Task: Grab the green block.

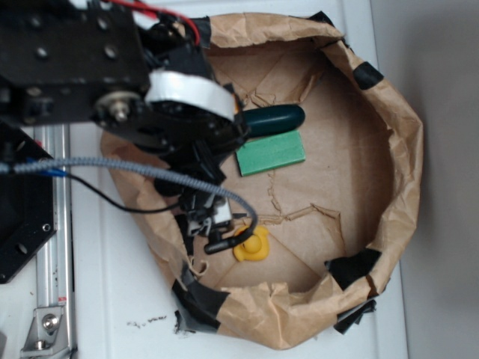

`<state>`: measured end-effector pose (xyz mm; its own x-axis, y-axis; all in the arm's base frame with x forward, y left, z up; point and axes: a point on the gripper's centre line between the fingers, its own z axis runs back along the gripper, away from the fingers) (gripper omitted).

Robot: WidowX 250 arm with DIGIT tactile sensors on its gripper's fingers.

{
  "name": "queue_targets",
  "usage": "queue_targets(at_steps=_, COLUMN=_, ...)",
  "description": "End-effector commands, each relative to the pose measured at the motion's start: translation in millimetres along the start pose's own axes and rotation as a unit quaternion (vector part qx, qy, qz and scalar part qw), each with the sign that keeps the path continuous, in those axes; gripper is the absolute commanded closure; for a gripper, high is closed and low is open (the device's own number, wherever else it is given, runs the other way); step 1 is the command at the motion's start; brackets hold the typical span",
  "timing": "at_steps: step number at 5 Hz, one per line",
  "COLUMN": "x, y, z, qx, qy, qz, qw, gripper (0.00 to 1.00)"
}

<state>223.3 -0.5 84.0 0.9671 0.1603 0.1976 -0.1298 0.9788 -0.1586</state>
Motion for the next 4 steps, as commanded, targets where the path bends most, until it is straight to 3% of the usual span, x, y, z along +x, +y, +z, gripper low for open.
queue_targets(at_steps=1, x=1, y=-6, z=-40, qx=-0.005, qy=0.004, qz=-0.017, qw=1.0, gripper=0.0)
queue_targets(at_steps=4, x=55, y=-1, z=-49, qx=0.008, qy=-0.012, qz=-0.034, qw=0.999, gripper=0.0)
